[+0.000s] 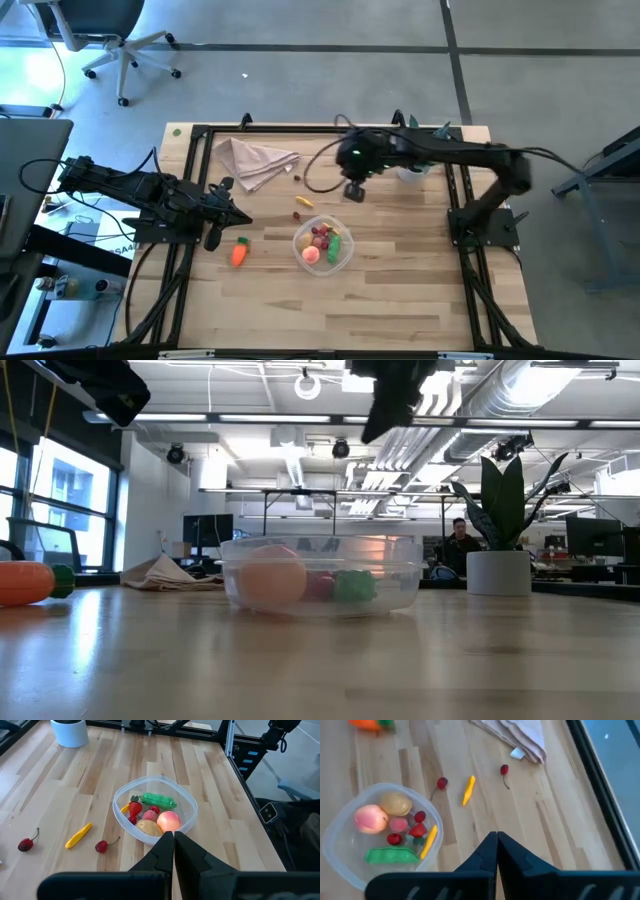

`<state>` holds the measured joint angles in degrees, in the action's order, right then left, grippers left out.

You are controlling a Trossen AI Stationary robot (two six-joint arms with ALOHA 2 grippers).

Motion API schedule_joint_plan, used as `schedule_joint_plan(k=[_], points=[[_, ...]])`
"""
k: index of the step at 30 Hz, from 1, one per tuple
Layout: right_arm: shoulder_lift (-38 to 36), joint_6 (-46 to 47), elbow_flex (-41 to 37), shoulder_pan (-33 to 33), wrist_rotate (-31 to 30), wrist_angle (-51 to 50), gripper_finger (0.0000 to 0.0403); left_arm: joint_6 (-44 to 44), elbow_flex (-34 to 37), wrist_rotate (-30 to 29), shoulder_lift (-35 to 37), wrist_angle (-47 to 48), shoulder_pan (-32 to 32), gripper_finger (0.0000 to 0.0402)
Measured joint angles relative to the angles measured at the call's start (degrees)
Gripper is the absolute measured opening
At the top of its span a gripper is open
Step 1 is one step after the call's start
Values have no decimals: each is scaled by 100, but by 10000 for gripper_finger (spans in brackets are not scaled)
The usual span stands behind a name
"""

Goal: Pick and placing Produce into tupperware
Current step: Put the red cherry into the transparent bin

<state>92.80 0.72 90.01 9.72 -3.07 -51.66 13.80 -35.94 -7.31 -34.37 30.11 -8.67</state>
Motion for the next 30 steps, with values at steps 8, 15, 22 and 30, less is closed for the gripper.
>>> schedule_joint_plan(k=[8,15,22,30], points=[[-2607,558,-3363,0,56,2616,0,-1,1,0,0,0,0,5],[-4020,734,-5211,-2,342,3765,0,-2,1,0,-2,0,0,5],[-4594,109,-5830,-2,833,3997,0,0,0,0,-2,2,2,5],[-4973,-1081,-5706,0,300,3269,0,-1,0,0,-1,0,1,5]])
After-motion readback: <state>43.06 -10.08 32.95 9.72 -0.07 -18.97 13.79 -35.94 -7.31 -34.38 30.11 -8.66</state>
